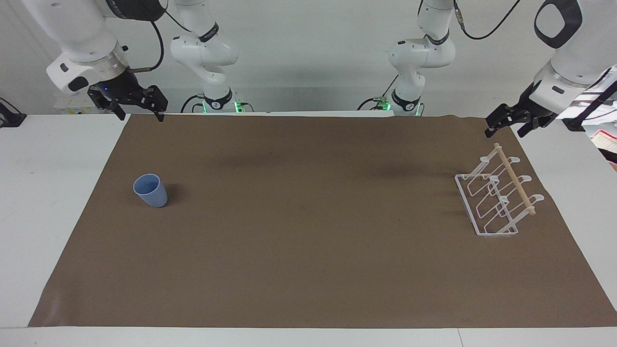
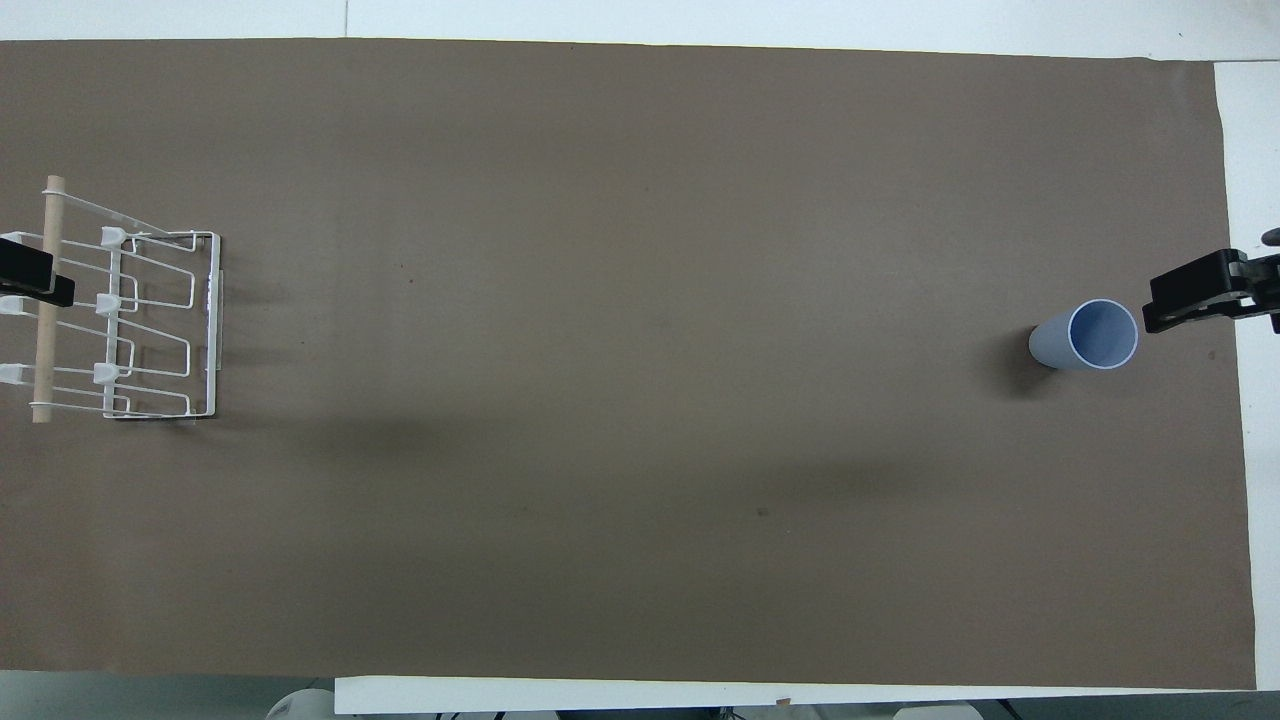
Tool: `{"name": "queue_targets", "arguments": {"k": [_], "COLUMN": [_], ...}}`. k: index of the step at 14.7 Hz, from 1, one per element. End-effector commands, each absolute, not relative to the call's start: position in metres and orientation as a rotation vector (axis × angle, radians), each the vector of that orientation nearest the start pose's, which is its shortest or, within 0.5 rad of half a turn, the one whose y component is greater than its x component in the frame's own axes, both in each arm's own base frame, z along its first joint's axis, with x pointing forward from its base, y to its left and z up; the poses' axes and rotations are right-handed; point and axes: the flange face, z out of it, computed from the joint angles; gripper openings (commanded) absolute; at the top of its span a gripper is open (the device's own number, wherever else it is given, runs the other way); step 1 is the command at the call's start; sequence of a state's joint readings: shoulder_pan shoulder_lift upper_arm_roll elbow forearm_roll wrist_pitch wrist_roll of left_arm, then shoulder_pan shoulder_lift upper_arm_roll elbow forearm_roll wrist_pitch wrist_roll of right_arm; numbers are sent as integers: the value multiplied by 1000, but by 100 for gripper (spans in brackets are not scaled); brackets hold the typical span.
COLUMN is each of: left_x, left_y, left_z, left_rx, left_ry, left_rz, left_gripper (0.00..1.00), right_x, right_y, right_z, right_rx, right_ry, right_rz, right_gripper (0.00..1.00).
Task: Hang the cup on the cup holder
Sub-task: 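Move the right gripper onto the light blue cup's rim, then grasp the light blue cup with the right gripper and lift it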
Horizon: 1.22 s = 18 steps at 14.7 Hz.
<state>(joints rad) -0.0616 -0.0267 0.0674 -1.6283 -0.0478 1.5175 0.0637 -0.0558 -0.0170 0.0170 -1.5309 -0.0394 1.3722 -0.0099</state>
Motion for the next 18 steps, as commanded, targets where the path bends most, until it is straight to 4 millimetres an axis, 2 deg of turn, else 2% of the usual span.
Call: {"name": "queue_targets", "arguments": {"k": [1, 6, 8, 10, 13, 14, 17, 18], "left_x": [536, 536, 536, 536, 536, 536, 536, 536], "left_y": [-1, -1, -1, -1, -1, -1, -1, -1], "left_z": [606, 606, 606, 606, 606, 606, 606, 606], "left_rx": [-3201, -3201, -3201, -3201, -3201, -3201, -3201, -3201], "left_ry": [96, 96, 96, 96, 96, 96, 96, 96], "left_rz": [119, 119, 119, 119, 119, 119, 119, 119], "left_gripper": [100, 100, 100, 100, 100, 100, 100, 100], "right_x": [530, 526, 530, 526, 523, 523, 530, 532], "right_y": [-29, -22, -33, -70, -98, -102, -129, -137], "right_z": [639, 633, 617, 576, 513, 487, 424, 412], "right_rx": [-3174, -3180, -3180, -3171, -3155, -3148, -3147, -3143], "right_ry": [36, 0, -119, -232, -198, -240, -359, -365], "right_rz": [214, 225, 130, 57, 100, 108, 30, 39], "right_gripper": [100, 100, 100, 100, 100, 100, 99, 98]}}
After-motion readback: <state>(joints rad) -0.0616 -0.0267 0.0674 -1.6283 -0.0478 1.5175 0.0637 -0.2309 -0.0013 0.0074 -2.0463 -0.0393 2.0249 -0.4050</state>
